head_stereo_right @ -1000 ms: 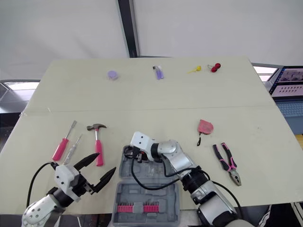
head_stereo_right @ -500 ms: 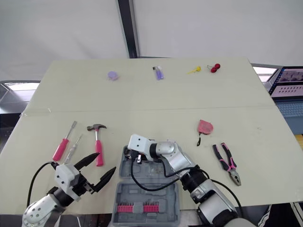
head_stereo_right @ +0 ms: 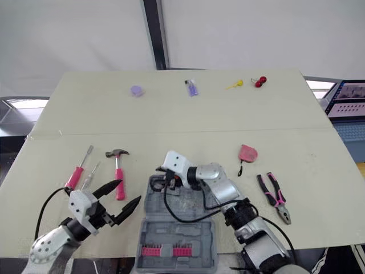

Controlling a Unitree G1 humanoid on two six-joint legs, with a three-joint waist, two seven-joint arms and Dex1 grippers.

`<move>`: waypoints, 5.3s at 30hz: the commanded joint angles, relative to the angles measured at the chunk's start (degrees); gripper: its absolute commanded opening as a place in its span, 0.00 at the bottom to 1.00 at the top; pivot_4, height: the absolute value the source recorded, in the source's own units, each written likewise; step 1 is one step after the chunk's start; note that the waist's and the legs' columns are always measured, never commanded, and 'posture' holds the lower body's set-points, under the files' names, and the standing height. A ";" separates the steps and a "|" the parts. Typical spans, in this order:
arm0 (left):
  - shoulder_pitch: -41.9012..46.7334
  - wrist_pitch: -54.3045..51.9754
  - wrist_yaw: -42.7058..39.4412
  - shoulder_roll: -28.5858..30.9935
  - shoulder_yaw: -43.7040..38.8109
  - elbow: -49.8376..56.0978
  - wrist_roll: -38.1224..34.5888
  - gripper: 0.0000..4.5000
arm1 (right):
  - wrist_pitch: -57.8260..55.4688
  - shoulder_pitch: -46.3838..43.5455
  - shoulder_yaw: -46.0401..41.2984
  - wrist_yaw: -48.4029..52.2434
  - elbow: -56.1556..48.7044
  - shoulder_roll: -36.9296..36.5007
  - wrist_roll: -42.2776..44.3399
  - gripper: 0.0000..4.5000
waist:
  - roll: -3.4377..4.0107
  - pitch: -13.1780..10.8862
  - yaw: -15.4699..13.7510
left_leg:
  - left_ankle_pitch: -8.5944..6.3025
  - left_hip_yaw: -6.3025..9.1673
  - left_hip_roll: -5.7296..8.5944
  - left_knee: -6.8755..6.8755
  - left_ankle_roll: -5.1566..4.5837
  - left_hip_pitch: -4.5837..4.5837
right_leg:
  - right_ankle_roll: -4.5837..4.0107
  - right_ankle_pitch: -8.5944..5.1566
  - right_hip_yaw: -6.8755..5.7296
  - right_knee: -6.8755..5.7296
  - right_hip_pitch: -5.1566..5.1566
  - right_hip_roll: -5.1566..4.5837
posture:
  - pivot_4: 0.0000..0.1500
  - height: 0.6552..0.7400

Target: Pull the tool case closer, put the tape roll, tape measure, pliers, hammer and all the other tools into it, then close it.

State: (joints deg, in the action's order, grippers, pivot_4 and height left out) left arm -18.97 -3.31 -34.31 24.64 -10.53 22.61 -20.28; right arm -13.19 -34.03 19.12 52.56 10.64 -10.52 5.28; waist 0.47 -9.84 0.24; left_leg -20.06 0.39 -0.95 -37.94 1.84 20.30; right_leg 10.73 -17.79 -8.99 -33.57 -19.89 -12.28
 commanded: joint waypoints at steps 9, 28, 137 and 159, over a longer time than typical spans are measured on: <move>7.18 -8.04 9.47 11.43 -29.42 -15.76 -3.94 1.00 | -9.61 11.10 -27.72 5.64 -2.38 -29.03 12.91 0.99 | -0.13 -0.06 -0.16 | -0.02 -0.03 0.02 0.06 -0.04 0.01 | 0.00 0.00 -0.06 0.15 0.08 0.00 | 1.00 1.00; 9.91 -5.39 25.66 11.35 -37.00 -38.82 1.81 1.00 | 12.84 22.52 -49.55 -12.79 29.49 -34.35 12.13 0.99 | -0.24 -0.13 0.06 | -0.02 -0.27 -0.05 0.21 -0.03 -0.16 | 0.00 0.00 0.01 0.19 0.08 -0.02 | 1.00 1.00; 30.94 10.02 -33.36 7.00 26.94 -15.81 7.34 1.00 | -39.99 67.75 -34.18 -15.89 -55.64 -32.41 25.37 0.63 | -0.15 -0.09 -1.80 | -0.05 -0.20 -0.02 -0.12 -0.11 -0.10 | -0.05 0.03 0.05 0.08 0.19 -0.01 | 1.00 1.00; 24.81 23.52 -29.27 5.87 27.39 -16.15 9.63 1.00 | 38.23 36.46 -16.21 20.18 -1.64 -41.53 3.01 0.99 | -0.23 -0.12 -1.61 | -0.06 -0.19 -0.01 -0.21 -0.14 -0.16 | -0.08 0.09 -0.04 0.19 0.34 -0.01 | 1.00 1.00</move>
State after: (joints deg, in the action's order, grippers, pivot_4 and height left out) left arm 6.20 19.42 -64.18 30.48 16.77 5.72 -10.86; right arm 22.80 2.64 2.66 71.73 8.40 -51.99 8.14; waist 0.24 -9.96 -1.37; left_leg -20.12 0.20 -0.96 -38.15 1.71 20.14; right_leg 10.65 -17.71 -9.03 -33.38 -19.54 -12.30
